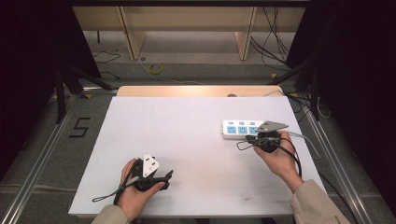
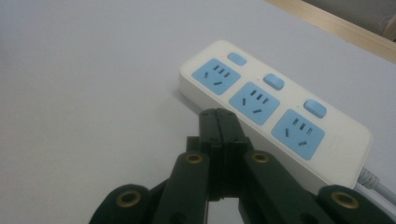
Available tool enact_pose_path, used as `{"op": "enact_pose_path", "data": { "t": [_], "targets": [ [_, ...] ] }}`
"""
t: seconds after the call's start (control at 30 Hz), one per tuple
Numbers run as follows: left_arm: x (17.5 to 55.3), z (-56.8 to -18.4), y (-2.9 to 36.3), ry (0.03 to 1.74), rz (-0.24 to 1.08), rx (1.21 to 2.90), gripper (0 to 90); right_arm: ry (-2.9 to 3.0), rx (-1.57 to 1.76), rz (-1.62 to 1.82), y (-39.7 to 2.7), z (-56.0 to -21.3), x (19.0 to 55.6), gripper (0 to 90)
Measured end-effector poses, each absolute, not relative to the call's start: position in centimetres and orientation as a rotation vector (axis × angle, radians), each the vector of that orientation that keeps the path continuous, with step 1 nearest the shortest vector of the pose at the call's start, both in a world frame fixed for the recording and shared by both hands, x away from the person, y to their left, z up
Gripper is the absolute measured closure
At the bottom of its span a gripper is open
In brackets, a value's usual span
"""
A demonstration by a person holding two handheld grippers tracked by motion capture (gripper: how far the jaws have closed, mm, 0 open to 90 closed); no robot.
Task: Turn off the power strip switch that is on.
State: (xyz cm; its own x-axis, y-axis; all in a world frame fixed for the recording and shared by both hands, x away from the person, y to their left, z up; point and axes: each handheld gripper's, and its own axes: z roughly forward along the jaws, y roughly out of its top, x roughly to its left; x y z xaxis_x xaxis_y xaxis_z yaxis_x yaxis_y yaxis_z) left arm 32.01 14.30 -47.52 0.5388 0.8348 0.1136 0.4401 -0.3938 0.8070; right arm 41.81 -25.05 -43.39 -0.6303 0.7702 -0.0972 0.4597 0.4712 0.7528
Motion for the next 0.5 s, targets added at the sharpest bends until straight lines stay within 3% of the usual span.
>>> {"op": "enact_pose_path", "data": {
  "t": [0.5],
  "targets": [
    [32.02, -47.51, 14.32, 1.030, 0.673, 2.025, 20.2, 2.302, 1.049, 0.961, -25.16, -43.39, 42.81, 90.0]
  ]
}}
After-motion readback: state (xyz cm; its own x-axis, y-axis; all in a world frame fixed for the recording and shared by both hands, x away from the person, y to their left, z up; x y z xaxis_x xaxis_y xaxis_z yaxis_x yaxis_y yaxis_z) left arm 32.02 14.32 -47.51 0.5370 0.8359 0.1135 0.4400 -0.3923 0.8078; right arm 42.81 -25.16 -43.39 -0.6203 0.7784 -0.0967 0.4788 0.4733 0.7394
